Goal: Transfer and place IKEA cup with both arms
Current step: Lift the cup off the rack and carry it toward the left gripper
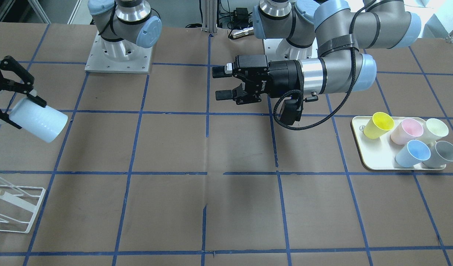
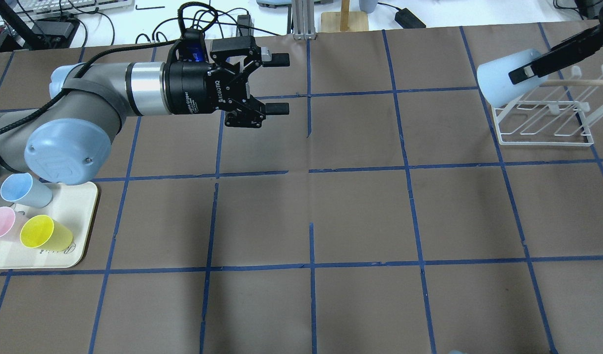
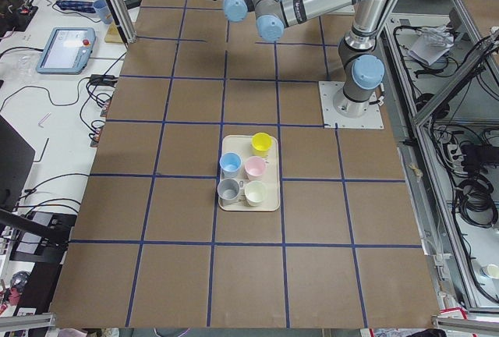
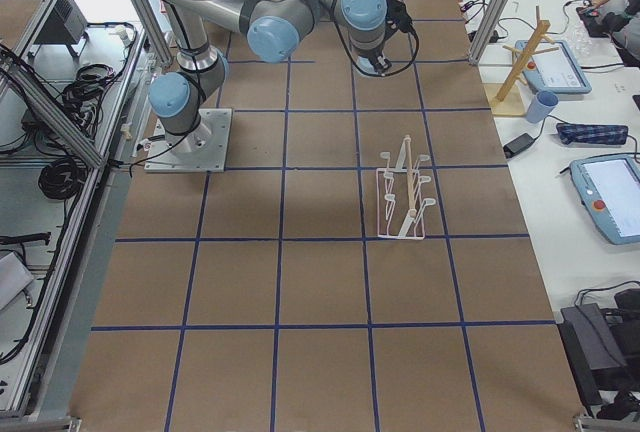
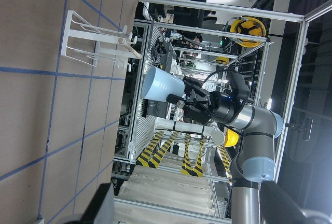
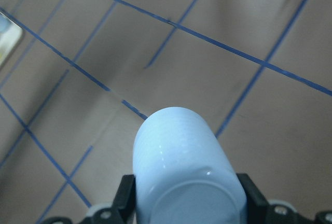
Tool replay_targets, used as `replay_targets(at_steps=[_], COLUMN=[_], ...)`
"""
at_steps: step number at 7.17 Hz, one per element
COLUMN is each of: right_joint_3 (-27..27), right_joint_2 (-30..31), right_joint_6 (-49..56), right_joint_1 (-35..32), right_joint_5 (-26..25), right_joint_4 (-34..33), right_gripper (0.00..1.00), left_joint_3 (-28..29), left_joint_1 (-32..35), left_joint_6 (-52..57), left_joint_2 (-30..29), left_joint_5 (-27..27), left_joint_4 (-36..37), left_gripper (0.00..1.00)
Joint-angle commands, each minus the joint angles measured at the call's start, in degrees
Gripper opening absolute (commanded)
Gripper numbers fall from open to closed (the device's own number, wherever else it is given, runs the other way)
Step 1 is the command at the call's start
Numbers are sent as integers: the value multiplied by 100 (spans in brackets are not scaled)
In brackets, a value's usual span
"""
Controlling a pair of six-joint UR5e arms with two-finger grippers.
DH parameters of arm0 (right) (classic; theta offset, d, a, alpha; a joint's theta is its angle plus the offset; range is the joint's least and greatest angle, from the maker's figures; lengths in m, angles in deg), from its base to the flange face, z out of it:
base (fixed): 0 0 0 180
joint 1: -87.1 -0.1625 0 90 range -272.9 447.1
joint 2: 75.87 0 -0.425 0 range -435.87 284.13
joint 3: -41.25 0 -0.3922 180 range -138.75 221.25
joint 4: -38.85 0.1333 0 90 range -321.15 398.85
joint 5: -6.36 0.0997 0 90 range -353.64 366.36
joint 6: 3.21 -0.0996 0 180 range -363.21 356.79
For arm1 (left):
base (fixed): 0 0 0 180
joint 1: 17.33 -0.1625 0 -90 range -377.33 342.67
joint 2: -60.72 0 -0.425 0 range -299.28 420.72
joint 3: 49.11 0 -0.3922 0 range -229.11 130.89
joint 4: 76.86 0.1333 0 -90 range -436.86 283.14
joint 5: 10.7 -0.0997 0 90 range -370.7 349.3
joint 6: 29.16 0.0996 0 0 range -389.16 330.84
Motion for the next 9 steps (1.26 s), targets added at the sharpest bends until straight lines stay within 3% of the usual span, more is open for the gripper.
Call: replay_targets(at_steps=[1, 3, 5, 6, 7, 9], right_joint_3=[-63, -72, -229, -457, -615, -670], right_joint_2=[11, 29, 98, 291, 432, 721], right_joint_6=[347, 471, 506, 541, 541, 541], right_joint_1=[-391, -1155, -1429, -1657, -1728, -1773], right_joint_5=[1219, 1724, 2012, 2258, 2417, 2462], right_joint_4=[694, 704, 713, 704, 678, 660], right_gripper=[54, 53, 52, 52, 53, 53], left_joint_3=[-2, 7, -2, -2, -2, -2], left_joint_1=[138, 173, 226, 278, 340, 367], left_joint_6=[-48, -99, -109, -222, -380, -399], left_joint_2=[38, -50, -24, -15, -24, -7], left_joint_5=[13, 346, 390, 861, 944, 962], left_joint_4=[6, 59, 68, 59, 68, 68], left_gripper=[100, 100, 100, 100, 100, 100])
